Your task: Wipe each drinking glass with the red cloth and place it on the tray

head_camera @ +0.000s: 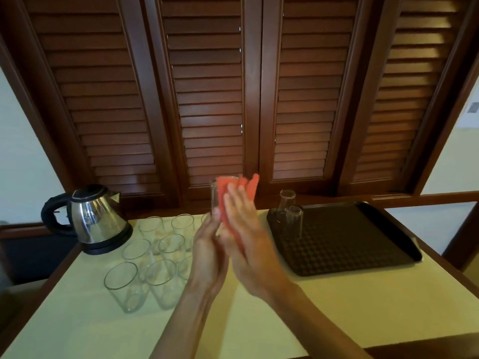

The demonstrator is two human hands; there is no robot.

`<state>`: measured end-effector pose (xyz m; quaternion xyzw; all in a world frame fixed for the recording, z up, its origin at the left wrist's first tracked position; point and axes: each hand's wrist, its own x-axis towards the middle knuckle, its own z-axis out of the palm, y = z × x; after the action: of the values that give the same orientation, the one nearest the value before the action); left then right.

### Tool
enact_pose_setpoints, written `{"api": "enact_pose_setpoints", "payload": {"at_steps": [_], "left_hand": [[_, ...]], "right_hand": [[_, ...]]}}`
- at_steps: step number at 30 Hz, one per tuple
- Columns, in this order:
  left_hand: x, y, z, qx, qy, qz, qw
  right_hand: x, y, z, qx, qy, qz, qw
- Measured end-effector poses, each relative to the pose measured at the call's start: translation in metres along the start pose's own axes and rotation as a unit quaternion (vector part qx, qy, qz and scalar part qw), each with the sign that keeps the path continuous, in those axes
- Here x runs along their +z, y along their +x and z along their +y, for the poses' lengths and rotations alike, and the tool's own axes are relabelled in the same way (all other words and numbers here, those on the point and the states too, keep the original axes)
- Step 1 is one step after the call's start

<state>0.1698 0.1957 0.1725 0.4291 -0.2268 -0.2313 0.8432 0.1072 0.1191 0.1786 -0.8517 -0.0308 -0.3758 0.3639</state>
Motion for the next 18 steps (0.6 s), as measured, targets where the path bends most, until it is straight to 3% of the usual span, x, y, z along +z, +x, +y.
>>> {"api": "enact_pose_setpoints", "payload": {"at_steps": [3,7,11,15,18], "left_hand": [[-0.006,0.002,0.008,-0.001,-0.018,0.007,1.0],[-0.002,-0.011,-0.004,-0.009,-0.006,-0.001,1.0],[-0.009,-0.003,0.003,-0.014,-0.031,0.02,0.999],[-0.004,-0.008,-0.001,0.002,0.038,0.01,0.999],[-0.007,-0.001,-0.001,0.001,0.053,0.012,0.998]], "right_hand": [[0.008,-0.019,0.008,-0.046,0.019,-0.025,0.998],[-0.009,0.014,-0.003,0.048,0.115,0.052,0.991],[0.004,-0.011,-0.003,-0.01,0.051,-0.011,0.999],[-0.006,0.012,0.009,0.102,0.058,0.008,0.993],[0.0,0.001,0.004,0.045,0.019,-0.01,0.999]]}}
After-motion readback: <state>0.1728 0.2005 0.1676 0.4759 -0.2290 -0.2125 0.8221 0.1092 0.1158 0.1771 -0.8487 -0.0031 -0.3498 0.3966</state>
